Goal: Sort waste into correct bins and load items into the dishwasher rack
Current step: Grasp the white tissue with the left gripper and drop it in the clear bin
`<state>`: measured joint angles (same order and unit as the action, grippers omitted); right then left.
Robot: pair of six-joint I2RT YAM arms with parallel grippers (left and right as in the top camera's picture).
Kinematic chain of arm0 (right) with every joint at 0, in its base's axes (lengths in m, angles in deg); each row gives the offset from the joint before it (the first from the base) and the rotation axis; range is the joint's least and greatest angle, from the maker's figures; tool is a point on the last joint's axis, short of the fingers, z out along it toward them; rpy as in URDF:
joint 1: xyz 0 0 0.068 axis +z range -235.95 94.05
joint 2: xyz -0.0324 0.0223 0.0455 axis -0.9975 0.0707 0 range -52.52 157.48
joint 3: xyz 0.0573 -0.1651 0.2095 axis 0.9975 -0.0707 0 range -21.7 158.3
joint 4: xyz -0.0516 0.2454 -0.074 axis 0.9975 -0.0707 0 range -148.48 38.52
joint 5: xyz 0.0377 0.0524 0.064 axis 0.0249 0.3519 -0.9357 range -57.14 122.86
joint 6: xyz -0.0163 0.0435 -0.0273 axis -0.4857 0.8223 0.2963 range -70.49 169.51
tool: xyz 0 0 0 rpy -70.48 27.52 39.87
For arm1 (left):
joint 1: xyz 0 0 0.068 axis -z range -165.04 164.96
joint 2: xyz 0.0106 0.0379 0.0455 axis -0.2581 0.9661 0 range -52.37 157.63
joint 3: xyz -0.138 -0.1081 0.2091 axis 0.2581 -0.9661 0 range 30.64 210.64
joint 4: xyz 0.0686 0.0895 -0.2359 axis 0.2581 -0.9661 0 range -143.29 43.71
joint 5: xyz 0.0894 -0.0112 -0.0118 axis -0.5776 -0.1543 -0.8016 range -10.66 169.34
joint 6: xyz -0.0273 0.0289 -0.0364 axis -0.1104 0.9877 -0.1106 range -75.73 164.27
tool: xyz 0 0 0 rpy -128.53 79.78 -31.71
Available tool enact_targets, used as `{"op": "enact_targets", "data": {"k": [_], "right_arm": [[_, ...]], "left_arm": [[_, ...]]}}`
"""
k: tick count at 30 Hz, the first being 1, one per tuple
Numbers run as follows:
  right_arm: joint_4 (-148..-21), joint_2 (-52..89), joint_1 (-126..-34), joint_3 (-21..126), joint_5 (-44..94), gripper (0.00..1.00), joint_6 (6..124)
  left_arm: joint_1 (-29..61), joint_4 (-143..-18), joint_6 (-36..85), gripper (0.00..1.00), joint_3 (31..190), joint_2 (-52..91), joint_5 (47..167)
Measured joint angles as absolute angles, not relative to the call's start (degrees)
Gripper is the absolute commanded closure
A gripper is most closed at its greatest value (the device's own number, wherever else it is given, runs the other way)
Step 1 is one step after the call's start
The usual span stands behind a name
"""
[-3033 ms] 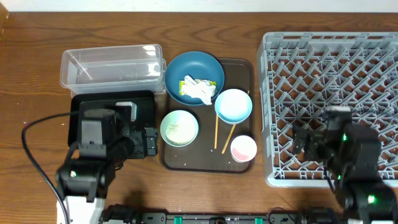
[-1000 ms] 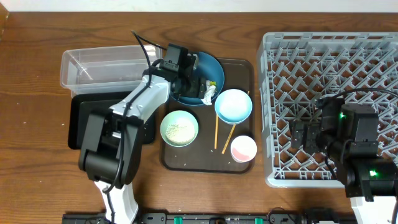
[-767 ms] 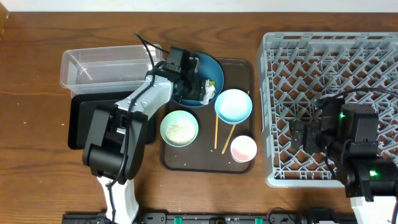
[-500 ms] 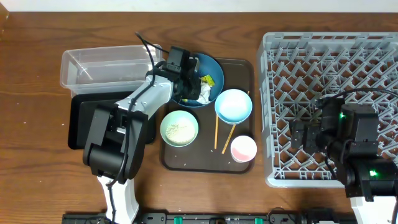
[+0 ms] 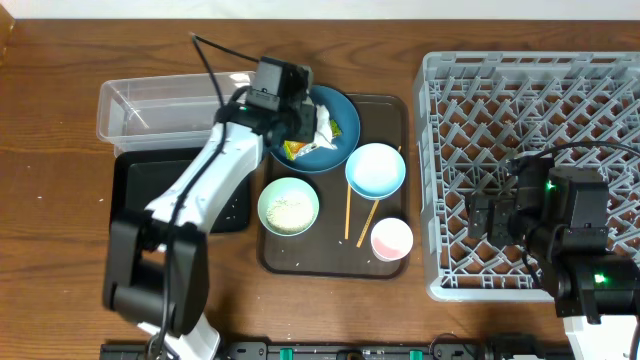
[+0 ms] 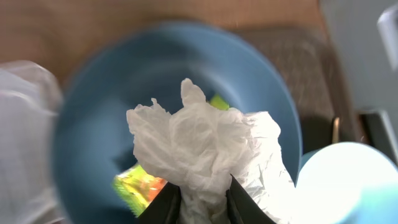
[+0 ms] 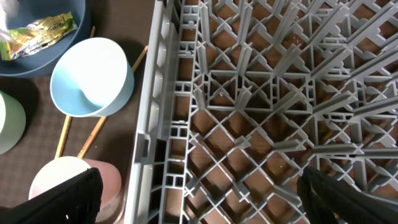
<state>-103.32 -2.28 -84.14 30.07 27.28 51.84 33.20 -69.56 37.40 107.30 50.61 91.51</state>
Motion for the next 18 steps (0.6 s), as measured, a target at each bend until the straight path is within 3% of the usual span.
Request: {"op": "enact_targets", "data": {"k": [10,14,18], "right_arm": [[-103.3,-2.3,-84.1,30.1,27.3,0.01,51.8],[-103.3,-2.3,-84.1,30.1,27.3,0.01,51.8],[-103.3,-2.3,-84.1,30.1,27.3,0.01,51.8]], "left_arm": [[24.3,-68.9,37.4,0.78,107.5,45.6,86.1],[19.3,-67.5,37.5,0.73,107.5,45.6,84.1],[15.8,-65.7,37.7,0.47,107.5,45.6,83.1]]}}
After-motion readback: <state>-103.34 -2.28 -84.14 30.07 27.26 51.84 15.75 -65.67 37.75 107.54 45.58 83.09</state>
